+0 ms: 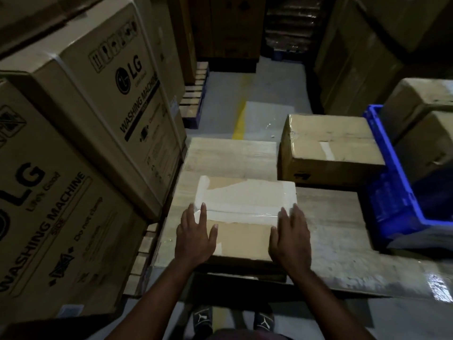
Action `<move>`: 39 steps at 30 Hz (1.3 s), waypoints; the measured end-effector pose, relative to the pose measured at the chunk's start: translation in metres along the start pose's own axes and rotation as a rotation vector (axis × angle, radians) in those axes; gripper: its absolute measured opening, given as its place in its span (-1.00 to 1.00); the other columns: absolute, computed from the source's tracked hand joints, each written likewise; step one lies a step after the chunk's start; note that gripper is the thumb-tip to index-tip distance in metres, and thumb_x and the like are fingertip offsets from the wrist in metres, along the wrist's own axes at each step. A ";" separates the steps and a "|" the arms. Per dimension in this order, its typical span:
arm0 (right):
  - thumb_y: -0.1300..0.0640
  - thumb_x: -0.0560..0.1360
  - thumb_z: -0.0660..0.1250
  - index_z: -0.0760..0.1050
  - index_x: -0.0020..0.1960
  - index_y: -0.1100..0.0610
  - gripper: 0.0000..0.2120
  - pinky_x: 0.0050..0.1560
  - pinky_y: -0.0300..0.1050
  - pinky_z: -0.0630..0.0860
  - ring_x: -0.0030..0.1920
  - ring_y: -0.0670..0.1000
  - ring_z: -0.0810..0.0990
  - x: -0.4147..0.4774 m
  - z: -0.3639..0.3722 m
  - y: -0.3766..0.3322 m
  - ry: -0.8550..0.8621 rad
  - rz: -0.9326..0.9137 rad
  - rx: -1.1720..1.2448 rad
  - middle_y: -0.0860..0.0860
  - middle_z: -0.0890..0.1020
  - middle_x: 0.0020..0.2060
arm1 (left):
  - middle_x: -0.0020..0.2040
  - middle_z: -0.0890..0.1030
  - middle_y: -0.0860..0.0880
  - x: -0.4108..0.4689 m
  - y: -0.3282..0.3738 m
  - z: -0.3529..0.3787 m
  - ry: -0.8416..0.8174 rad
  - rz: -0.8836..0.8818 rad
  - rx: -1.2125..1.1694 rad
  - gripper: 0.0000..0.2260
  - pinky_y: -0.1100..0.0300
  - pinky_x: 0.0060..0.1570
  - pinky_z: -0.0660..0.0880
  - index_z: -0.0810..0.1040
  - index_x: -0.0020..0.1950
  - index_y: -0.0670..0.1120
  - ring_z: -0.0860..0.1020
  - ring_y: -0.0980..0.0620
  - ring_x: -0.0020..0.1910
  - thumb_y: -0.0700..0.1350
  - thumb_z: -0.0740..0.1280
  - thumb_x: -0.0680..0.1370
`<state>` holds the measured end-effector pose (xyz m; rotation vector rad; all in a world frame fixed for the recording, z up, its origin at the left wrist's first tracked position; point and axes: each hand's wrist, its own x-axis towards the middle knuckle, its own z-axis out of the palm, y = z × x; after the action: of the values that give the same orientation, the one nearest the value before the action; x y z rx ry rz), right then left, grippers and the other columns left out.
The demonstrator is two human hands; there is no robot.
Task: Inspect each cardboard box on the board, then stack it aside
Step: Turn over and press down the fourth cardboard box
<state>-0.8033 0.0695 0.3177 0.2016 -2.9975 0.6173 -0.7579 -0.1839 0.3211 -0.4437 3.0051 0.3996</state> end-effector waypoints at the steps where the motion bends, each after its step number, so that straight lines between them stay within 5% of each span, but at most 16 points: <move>1: 0.10 0.54 0.32 0.35 0.47 0.23 -0.47 0.44 0.21 0.32 0.51 0.29 0.25 -0.002 0.001 -0.004 -0.010 -0.059 -0.010 0.30 0.28 0.52 | 0.62 -0.04 -0.24 0.002 0.002 -0.001 0.008 0.028 0.025 -0.35 -0.20 0.47 0.19 -0.01 0.64 -0.05 -0.02 -0.24 0.58 0.21 -0.09 0.60; 4: 0.00 0.57 0.22 0.34 0.50 0.23 -0.44 0.48 0.17 0.30 0.53 0.22 0.27 -0.007 0.009 -0.018 -0.068 -0.232 -0.006 0.23 0.31 0.53 | 0.61 -0.30 -0.17 0.007 0.017 -0.002 0.006 0.239 0.034 -0.40 -0.09 0.56 -0.15 -0.12 0.64 -0.06 -0.31 -0.13 0.59 0.05 -0.01 0.64; 6: -0.07 0.61 0.10 0.30 0.53 0.22 -0.41 0.52 0.11 0.19 0.56 0.17 0.21 -0.010 0.015 -0.024 -0.112 -0.310 -0.028 0.18 0.25 0.56 | 0.61 -0.31 -0.09 0.008 0.026 0.000 -0.025 0.391 0.018 -0.41 0.00 0.56 -0.21 -0.16 0.64 -0.03 -0.33 -0.05 0.58 0.06 -0.01 0.66; 9: -0.12 0.65 -0.04 0.18 0.60 0.21 -0.37 0.60 -0.01 -0.02 0.61 0.09 0.04 -0.011 0.021 -0.028 -0.163 -0.316 -0.071 0.09 0.09 0.59 | 0.63 -0.11 -0.10 0.007 0.026 0.014 -0.034 0.455 0.049 -0.39 0.02 0.54 -0.13 -0.05 0.63 -0.14 -0.10 -0.05 0.62 0.11 -0.06 0.64; 11: -0.11 0.66 -0.05 0.18 0.59 0.22 -0.39 0.56 0.01 -0.02 0.61 0.10 0.08 -0.013 0.024 -0.028 -0.159 -0.319 -0.117 0.11 0.14 0.59 | 0.63 0.03 -0.12 0.005 0.023 0.023 -0.016 0.436 0.061 -0.39 0.01 0.53 -0.06 0.03 0.62 -0.18 0.01 -0.05 0.62 0.10 -0.03 0.64; 17: -0.07 0.65 0.00 0.23 0.57 0.25 -0.40 0.53 0.10 0.06 0.60 0.12 0.14 -0.011 0.026 -0.030 -0.208 -0.291 -0.154 0.16 0.23 0.57 | 0.63 0.03 -0.11 0.009 0.022 0.026 -0.025 0.437 0.040 -0.39 -0.02 0.53 0.01 0.05 0.63 -0.16 0.01 -0.03 0.62 0.11 -0.02 0.64; 20: -0.07 0.60 0.10 0.37 0.50 0.24 -0.43 0.50 0.10 0.21 0.53 0.14 0.31 -0.009 0.024 -0.029 -0.178 -0.300 -0.114 0.16 0.38 0.50 | 0.63 0.06 -0.07 0.007 0.021 0.023 -0.018 0.434 0.005 -0.39 -0.02 0.54 0.08 0.11 0.62 -0.13 0.04 -0.03 0.61 0.12 0.01 0.62; 23: -0.06 0.55 0.21 0.50 0.32 0.13 -0.58 0.30 0.05 0.43 0.31 0.14 0.50 0.011 0.009 -0.030 -0.133 -0.290 -0.051 0.09 0.53 0.31 | 0.51 0.36 -0.07 0.018 0.023 0.008 0.042 0.428 -0.059 -0.48 -0.01 0.42 0.30 0.39 0.48 -0.09 0.34 -0.09 0.47 0.08 0.15 0.55; 26: -0.05 0.59 0.17 0.39 0.42 0.11 -0.55 0.38 0.04 0.36 0.38 0.11 0.40 0.033 0.001 -0.029 -0.064 -0.235 -0.032 0.07 0.44 0.39 | 0.45 0.40 -0.11 0.040 0.021 -0.002 0.101 0.428 -0.009 -0.52 -0.02 0.38 0.31 0.43 0.42 -0.10 0.38 -0.14 0.41 0.06 0.15 0.55; 28: -0.11 0.64 0.08 0.18 0.59 0.16 -0.40 0.55 0.09 0.17 0.59 0.11 0.13 0.042 0.006 -0.027 -0.098 -0.196 -0.063 0.11 0.19 0.59 | 0.59 0.19 -0.14 0.053 0.017 -0.001 0.073 0.406 0.030 -0.43 -0.07 0.52 0.14 0.24 0.57 -0.11 0.17 -0.14 0.56 0.11 0.10 0.61; 31: -0.19 0.66 -0.10 -0.08 0.65 0.15 -0.32 0.60 0.11 -0.05 0.62 0.04 -0.22 0.048 0.017 -0.020 -0.209 -0.163 -0.117 0.06 -0.13 0.63 | 0.64 -0.10 -0.10 0.061 0.012 0.007 0.014 0.401 0.059 -0.36 -0.05 0.57 -0.05 -0.05 0.65 -0.07 -0.13 -0.04 0.62 0.18 -0.03 0.63; 39: -0.25 0.64 -0.09 0.01 0.64 0.13 -0.30 0.60 0.08 -0.04 0.63 0.07 -0.09 0.054 0.016 -0.020 -0.216 -0.155 -0.145 0.08 -0.01 0.64 | 0.62 0.11 -0.11 0.067 0.020 0.004 0.037 0.347 0.072 -0.40 -0.04 0.54 0.05 0.12 0.61 -0.06 0.07 -0.09 0.59 0.19 0.02 0.62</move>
<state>-0.8542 0.0393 0.3162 0.5167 -3.1729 0.3839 -0.8275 -0.1829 0.3141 0.0801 3.1194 0.3053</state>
